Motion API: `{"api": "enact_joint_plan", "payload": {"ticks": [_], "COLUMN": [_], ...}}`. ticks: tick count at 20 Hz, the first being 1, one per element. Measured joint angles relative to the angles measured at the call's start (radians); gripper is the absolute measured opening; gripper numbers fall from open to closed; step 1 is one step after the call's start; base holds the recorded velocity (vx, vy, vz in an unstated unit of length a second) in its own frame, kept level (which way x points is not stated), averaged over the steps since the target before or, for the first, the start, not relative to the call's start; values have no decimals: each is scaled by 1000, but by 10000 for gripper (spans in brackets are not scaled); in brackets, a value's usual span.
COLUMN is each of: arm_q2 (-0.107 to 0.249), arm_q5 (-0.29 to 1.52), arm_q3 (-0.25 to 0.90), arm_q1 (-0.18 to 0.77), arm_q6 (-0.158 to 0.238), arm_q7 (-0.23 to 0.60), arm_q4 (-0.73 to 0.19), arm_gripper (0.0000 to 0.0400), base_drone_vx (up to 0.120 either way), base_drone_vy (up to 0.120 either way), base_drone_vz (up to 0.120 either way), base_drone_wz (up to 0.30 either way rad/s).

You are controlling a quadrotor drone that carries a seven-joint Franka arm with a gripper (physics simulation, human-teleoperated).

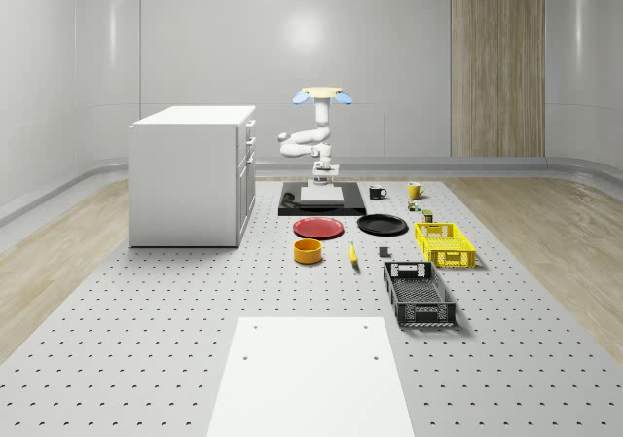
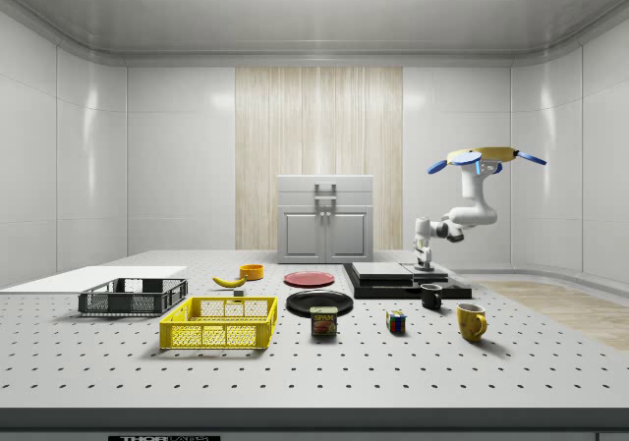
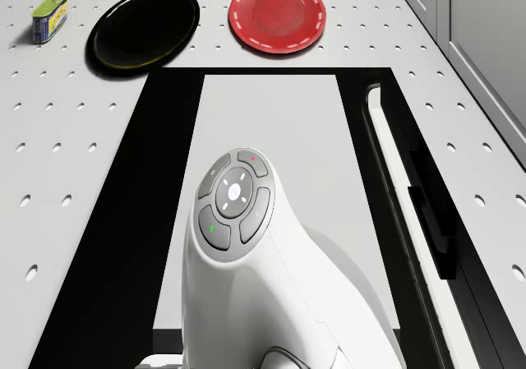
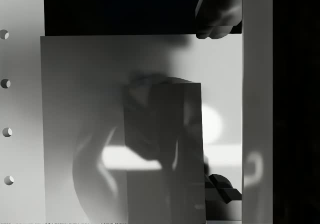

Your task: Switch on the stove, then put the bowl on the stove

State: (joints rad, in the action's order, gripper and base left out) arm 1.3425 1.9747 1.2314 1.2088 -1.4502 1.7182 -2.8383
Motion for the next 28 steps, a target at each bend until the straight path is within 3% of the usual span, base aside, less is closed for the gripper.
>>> {"api": "enact_joint_plan", "payload": {"ticks": [14,28], "arm_q2": [18,57], "arm_q5": [-131,-171], "arm_q3": [116,145], "arm_q1": [13,24], "arm_q6": [17,-12], "arm_q7": [4,14], "arm_q4": [-13,-13], "arm_gripper": [400,400], "base_drone_vx": [0,117], "base_drone_vy": [0,0], "base_drone_vz": [6,0], "base_drone_wz": [0,0]}}
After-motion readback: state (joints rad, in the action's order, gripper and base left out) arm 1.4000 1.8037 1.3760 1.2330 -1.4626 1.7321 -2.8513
